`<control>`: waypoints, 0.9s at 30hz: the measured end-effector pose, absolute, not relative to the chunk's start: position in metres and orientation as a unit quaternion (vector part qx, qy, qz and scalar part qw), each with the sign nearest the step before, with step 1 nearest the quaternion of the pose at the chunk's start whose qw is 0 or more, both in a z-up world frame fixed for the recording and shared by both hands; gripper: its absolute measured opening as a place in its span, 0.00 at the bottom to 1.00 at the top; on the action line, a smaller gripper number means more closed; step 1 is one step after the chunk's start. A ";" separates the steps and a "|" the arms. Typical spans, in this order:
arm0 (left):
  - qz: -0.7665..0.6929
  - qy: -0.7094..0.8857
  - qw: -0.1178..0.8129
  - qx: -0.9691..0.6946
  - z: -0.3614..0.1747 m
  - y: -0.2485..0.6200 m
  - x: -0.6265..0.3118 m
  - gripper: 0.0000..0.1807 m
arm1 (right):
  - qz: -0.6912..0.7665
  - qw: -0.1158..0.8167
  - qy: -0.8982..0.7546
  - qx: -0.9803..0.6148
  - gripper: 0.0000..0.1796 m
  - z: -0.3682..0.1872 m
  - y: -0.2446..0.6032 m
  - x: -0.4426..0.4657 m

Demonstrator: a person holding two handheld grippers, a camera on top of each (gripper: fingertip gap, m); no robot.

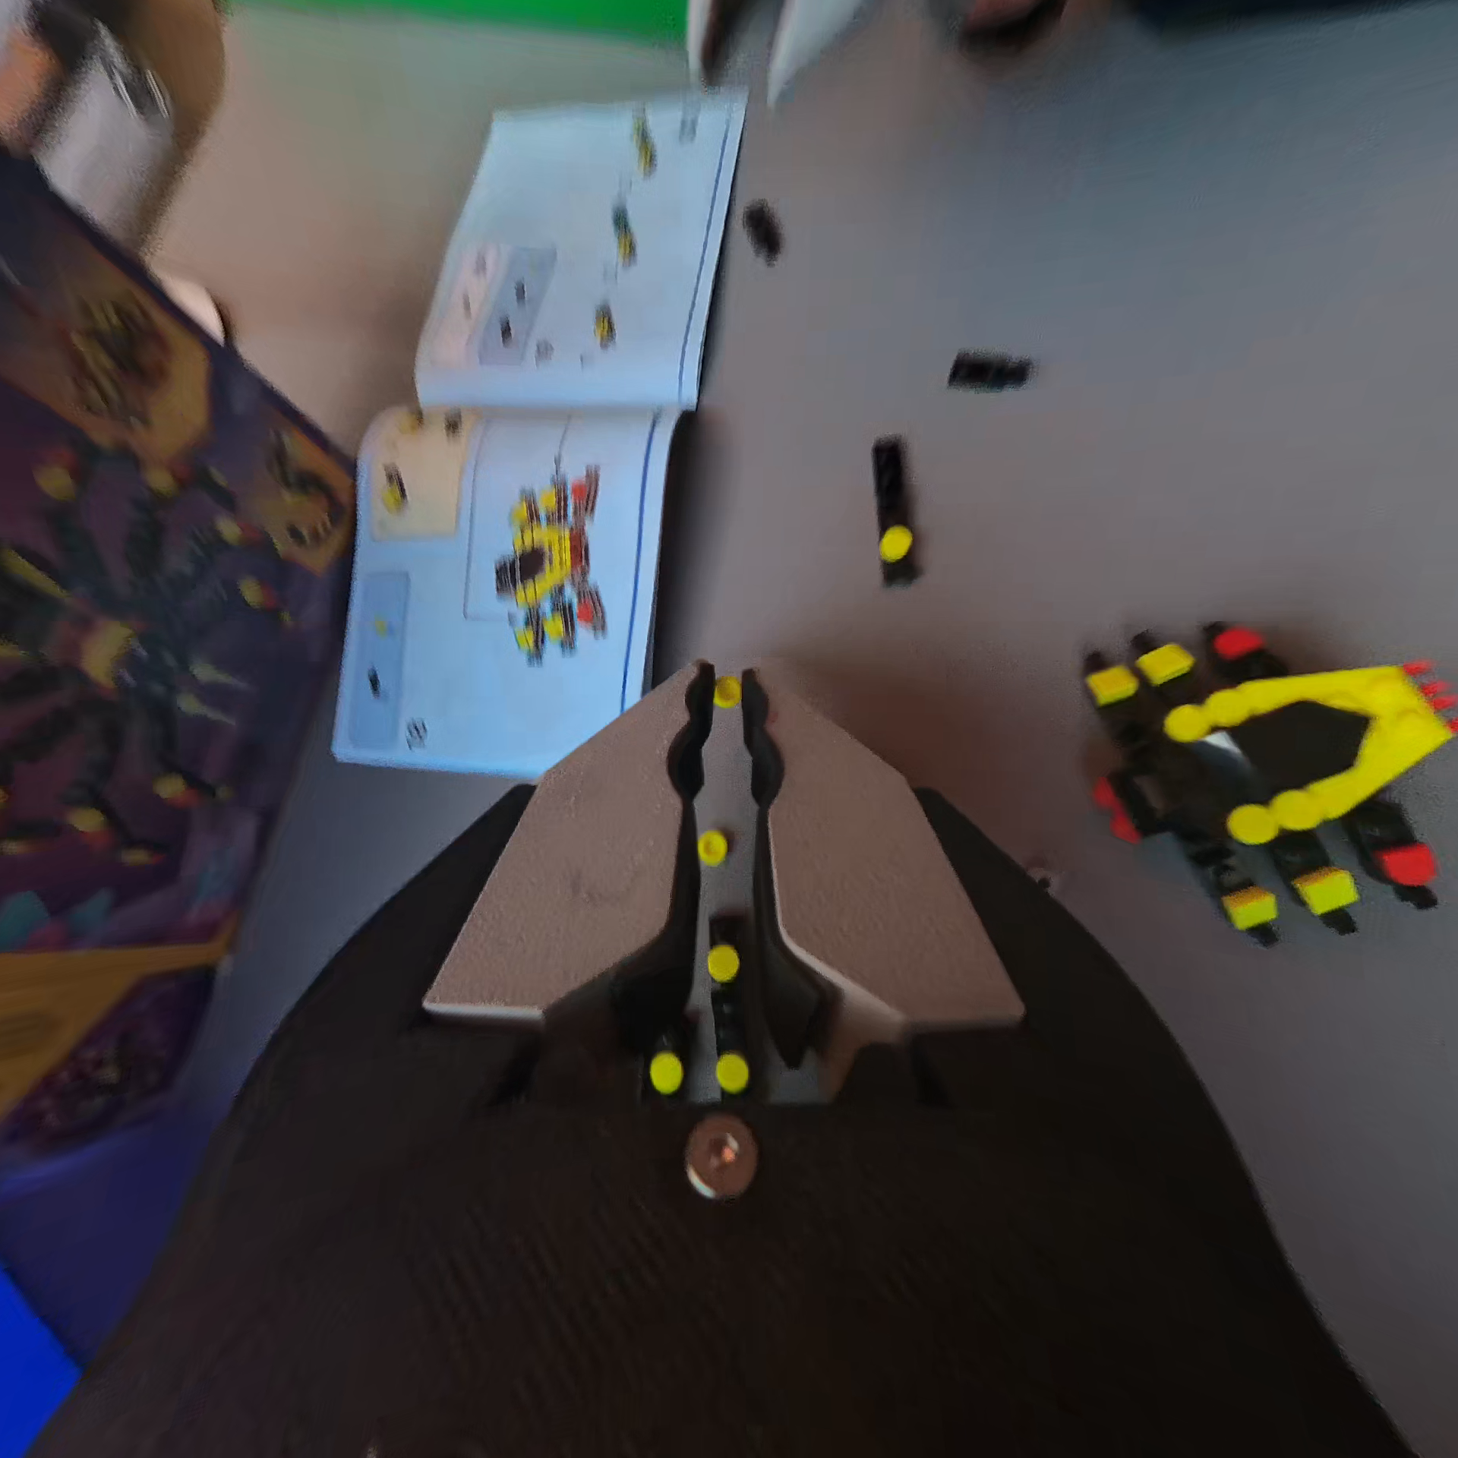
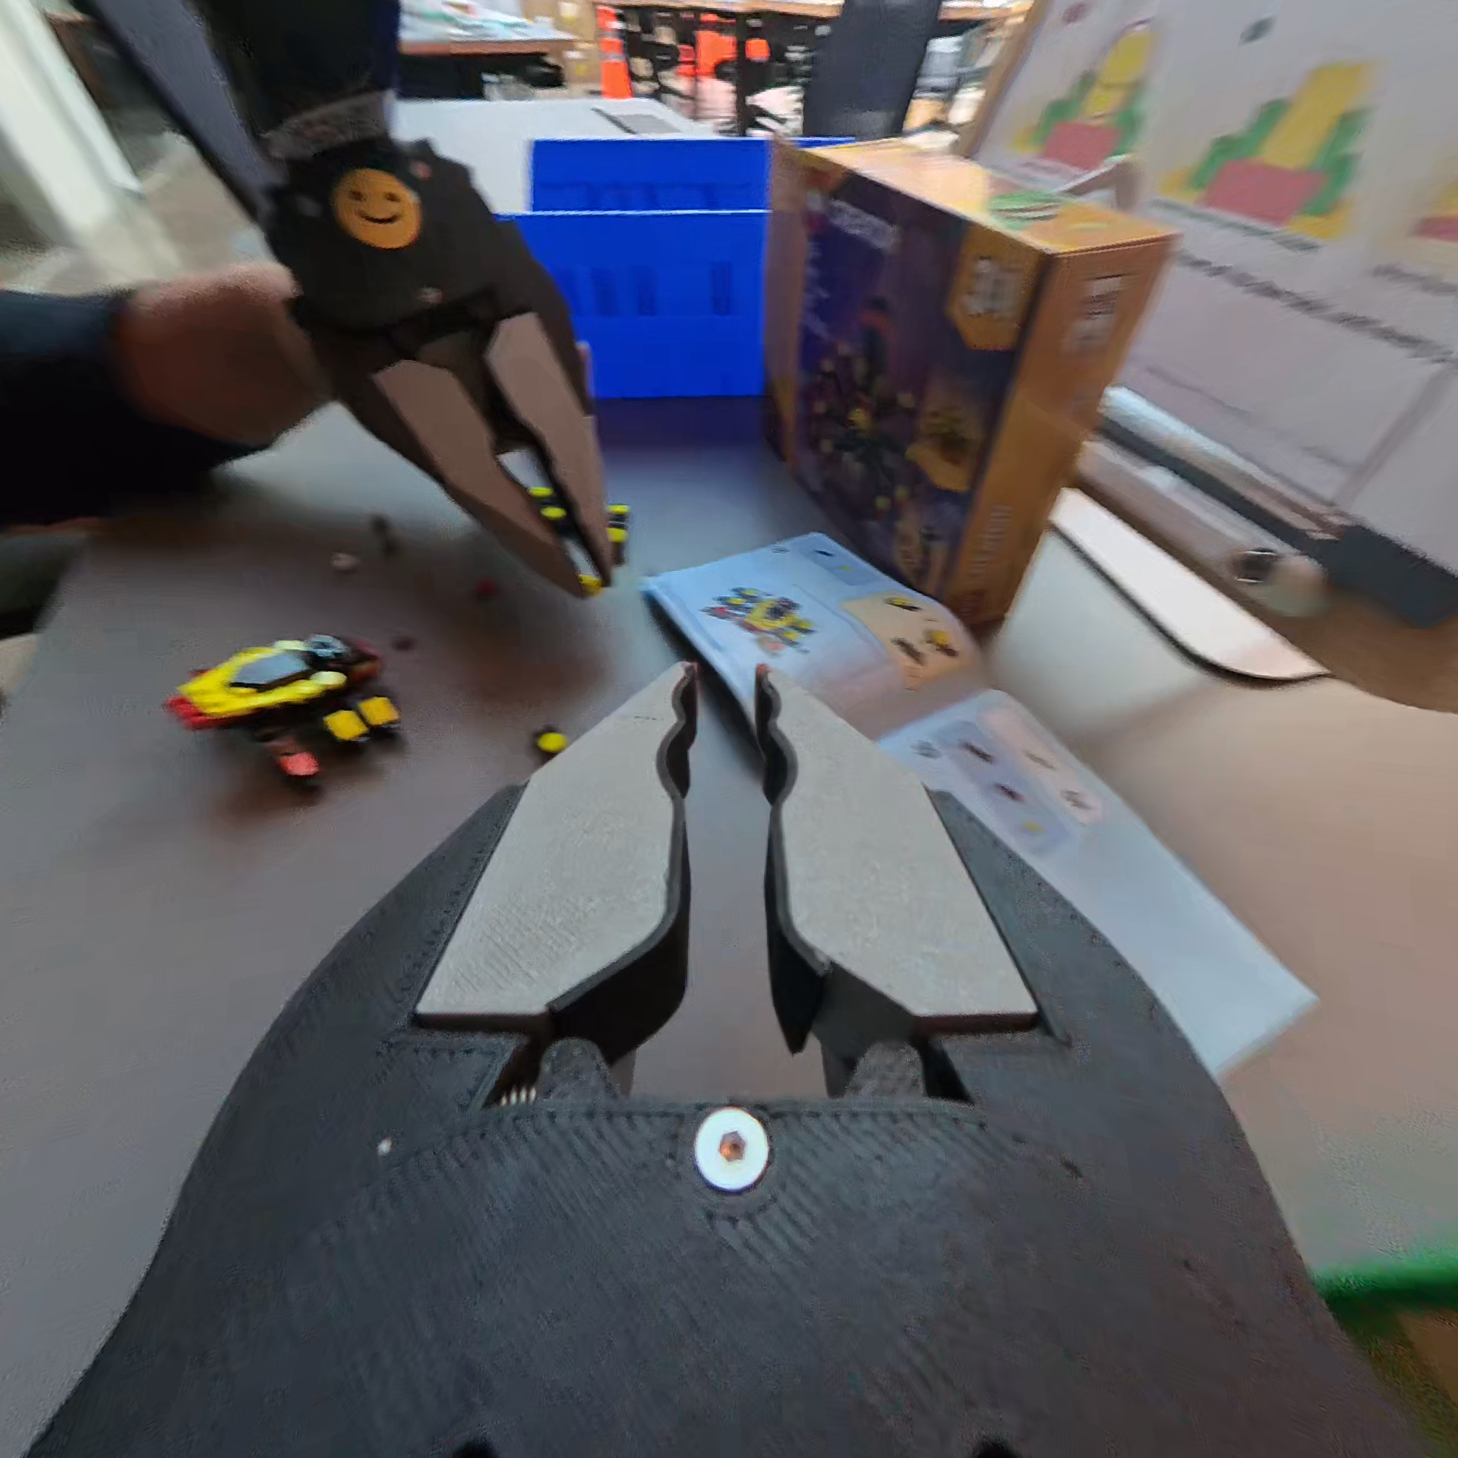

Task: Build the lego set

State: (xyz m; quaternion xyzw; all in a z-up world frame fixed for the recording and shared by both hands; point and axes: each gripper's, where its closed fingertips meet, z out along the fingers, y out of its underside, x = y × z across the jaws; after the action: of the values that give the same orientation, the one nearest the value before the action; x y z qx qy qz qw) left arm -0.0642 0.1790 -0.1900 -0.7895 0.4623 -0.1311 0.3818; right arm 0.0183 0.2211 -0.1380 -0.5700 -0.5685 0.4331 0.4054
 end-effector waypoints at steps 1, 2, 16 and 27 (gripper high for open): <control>-0.137 0.481 0.429 -0.752 -0.173 0.178 -0.053 0.02 | 0.473 0.371 -0.573 -0.557 0.06 -0.136 0.203 0.013; -0.144 0.503 0.480 -0.705 -0.154 0.172 -0.041 0.02 | 0.511 0.337 -0.572 -0.545 0.07 -0.132 0.187 0.008; -0.152 0.535 0.705 -0.441 -0.070 0.114 0.016 0.02 | 0.760 0.113 -0.464 -0.440 0.05 -0.077 0.121 0.008; -0.147 0.535 0.713 -0.428 -0.067 0.109 0.019 0.02 | 0.783 0.072 -0.459 -0.413 0.03 -0.071 0.104 0.009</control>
State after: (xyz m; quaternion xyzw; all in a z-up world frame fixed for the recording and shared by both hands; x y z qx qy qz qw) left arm 0.0194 0.1089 -0.0669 -0.4283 0.5348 -0.1465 0.7135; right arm 0.0085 0.1035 -0.0707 -0.4126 -0.4590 0.7834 0.0725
